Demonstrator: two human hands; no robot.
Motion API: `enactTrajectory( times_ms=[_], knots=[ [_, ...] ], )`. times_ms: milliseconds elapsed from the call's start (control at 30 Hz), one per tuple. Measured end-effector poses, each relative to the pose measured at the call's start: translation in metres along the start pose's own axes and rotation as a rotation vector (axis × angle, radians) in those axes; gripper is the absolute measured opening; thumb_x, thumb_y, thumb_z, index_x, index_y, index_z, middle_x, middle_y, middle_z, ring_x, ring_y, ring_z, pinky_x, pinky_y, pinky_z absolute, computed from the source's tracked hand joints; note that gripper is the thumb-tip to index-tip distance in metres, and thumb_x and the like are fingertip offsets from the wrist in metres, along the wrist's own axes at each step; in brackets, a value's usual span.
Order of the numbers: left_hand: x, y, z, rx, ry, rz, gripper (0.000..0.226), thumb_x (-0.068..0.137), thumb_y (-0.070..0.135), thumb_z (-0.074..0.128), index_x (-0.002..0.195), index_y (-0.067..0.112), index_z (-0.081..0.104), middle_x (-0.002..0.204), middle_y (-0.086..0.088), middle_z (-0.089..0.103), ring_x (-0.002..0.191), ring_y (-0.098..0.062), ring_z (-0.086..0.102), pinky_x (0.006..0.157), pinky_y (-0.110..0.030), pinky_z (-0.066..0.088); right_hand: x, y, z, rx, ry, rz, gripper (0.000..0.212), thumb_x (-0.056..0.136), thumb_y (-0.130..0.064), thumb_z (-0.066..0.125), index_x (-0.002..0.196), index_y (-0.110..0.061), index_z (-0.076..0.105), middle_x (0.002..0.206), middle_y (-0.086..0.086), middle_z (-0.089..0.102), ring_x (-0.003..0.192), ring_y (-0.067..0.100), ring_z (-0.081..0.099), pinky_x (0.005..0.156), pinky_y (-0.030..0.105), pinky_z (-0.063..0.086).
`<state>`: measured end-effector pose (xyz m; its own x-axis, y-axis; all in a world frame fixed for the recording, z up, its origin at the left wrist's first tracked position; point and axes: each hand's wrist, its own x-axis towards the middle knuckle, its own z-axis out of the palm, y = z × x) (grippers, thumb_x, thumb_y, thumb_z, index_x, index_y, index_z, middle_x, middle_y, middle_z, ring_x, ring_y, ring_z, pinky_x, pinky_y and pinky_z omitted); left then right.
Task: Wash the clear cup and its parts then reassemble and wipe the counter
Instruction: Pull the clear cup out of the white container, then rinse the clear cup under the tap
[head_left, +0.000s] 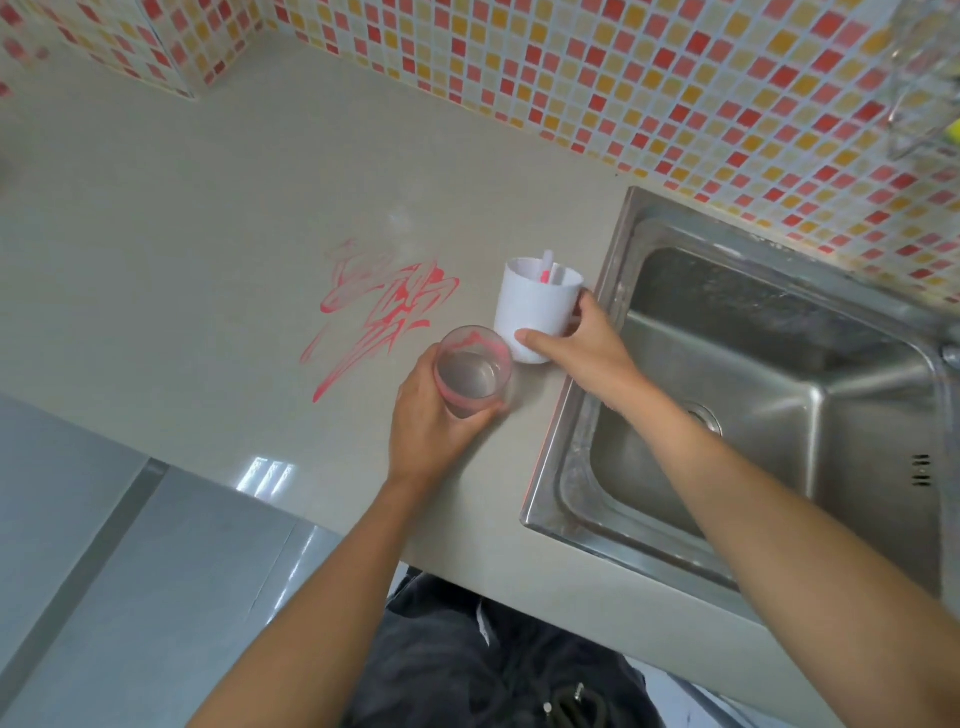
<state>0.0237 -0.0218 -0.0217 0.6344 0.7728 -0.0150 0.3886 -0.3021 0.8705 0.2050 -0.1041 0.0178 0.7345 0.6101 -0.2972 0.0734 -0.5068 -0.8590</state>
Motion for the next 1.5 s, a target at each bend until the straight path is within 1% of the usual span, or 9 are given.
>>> enactTrajectory(
  times_ms=[200, 367, 467, 633, 767, 933, 1100, 1333, 1500],
  knots=[
    [0.002, -0.006, 0.003, -0.003, -0.008, -0.017, 0.082, 0.058, 0.052, 0.087, 0.126, 0.033, 0.046, 0.121, 0.02, 0.057, 0.112, -0.005, 0.057, 0.094, -0.033, 0.049, -0.007, 0.016, 0.009, -0.074, 0.048, -0.181, 0.084, 0.059, -0.028, 0.089, 0.128, -0.025, 0.041, 0.122, -0.009, 0.055, 0.111, 0.008, 0.056, 0.093, 0.034, 0.05],
    [0.001, -0.008, 0.005, -0.005, -0.002, -0.017, 0.089, 0.058, 0.054, 0.086, 0.129, 0.035, 0.037, 0.125, 0.015, 0.057, 0.113, -0.011, 0.058, 0.093, -0.04, 0.05, -0.008, 0.016, 0.006, -0.17, 0.03, -0.238, 0.091, 0.059, -0.034, 0.089, 0.134, -0.025, 0.037, 0.127, -0.008, 0.054, 0.115, 0.01, 0.053, 0.093, 0.027, 0.046],
    [-0.003, -0.004, 0.003, -0.012, 0.005, 0.0, 0.086, 0.059, 0.052, 0.087, 0.127, 0.037, 0.037, 0.125, 0.017, 0.055, 0.113, -0.01, 0.057, 0.093, -0.039, 0.05, -0.009, 0.02, -0.001, -0.219, -0.003, -0.23, 0.108, 0.06, -0.03, 0.089, 0.147, -0.024, 0.025, 0.146, -0.003, 0.041, 0.131, 0.009, 0.04, 0.105, 0.023, 0.035],
    [-0.021, 0.017, 0.004, -0.007, 0.067, 0.108, 0.083, 0.064, 0.028, 0.088, 0.109, 0.07, 0.032, 0.107, 0.052, 0.042, 0.101, 0.02, 0.047, 0.091, -0.008, 0.039, -0.047, 0.051, -0.036, -0.306, 0.177, -0.191, 0.084, 0.085, -0.021, 0.071, 0.152, -0.02, 0.021, 0.155, 0.001, 0.03, 0.142, 0.013, 0.028, 0.111, 0.02, 0.022],
    [-0.04, 0.038, 0.034, -0.026, -0.072, 0.181, 0.069, 0.063, 0.043, 0.086, 0.119, 0.037, 0.046, 0.116, 0.022, 0.056, 0.11, -0.009, 0.056, 0.098, -0.042, 0.046, -0.098, 0.116, -0.082, -0.457, 0.303, -0.082, 0.067, 0.094, -0.031, 0.058, 0.151, -0.02, 0.024, 0.156, 0.002, 0.03, 0.145, 0.015, 0.021, 0.115, 0.036, 0.026],
    [-0.052, 0.077, 0.101, 0.145, -0.269, 0.392, 0.08, 0.066, 0.052, 0.082, 0.128, 0.014, 0.048, 0.125, -0.001, 0.054, 0.117, -0.019, 0.05, 0.101, -0.04, 0.042, -0.155, 0.198, -0.142, -0.62, 0.352, 0.053, 0.065, 0.096, -0.033, 0.054, 0.15, -0.009, 0.026, 0.156, 0.005, 0.029, 0.146, 0.019, 0.019, 0.116, 0.041, 0.028],
    [-0.058, 0.095, 0.172, 0.395, -0.327, 0.573, 0.08, 0.069, 0.044, 0.08, 0.132, 0.01, 0.043, 0.127, -0.01, 0.052, 0.118, -0.024, 0.043, 0.101, -0.038, 0.037, -0.181, 0.242, -0.19, -0.724, 0.336, 0.181, 0.071, 0.098, -0.038, 0.048, 0.151, -0.003, 0.017, 0.159, 0.011, 0.019, 0.148, 0.023, 0.011, 0.12, 0.04, 0.014],
    [-0.057, 0.096, 0.23, 0.726, -0.363, 0.712, 0.066, 0.063, 0.026, 0.08, 0.121, 0.018, 0.049, 0.105, -0.005, 0.055, 0.097, -0.025, 0.05, 0.093, -0.043, 0.046, -0.18, 0.264, -0.205, -0.793, 0.235, 0.286, 0.075, 0.098, -0.05, 0.035, 0.153, -0.007, 0.005, 0.161, 0.007, 0.007, 0.148, 0.02, 0.003, 0.12, 0.04, 0.008],
    [-0.051, 0.097, 0.239, 0.975, -0.354, 0.807, 0.062, 0.067, 0.012, 0.076, 0.123, 0.016, 0.05, 0.105, -0.01, 0.051, 0.097, -0.028, 0.045, 0.102, -0.049, 0.039, -0.174, 0.266, -0.206, -0.791, 0.174, 0.262, 0.073, 0.099, -0.049, 0.03, 0.153, -0.008, 0.003, 0.162, 0.006, 0.004, 0.149, 0.019, 0.0, 0.121, 0.04, 0.004]
  ],
)
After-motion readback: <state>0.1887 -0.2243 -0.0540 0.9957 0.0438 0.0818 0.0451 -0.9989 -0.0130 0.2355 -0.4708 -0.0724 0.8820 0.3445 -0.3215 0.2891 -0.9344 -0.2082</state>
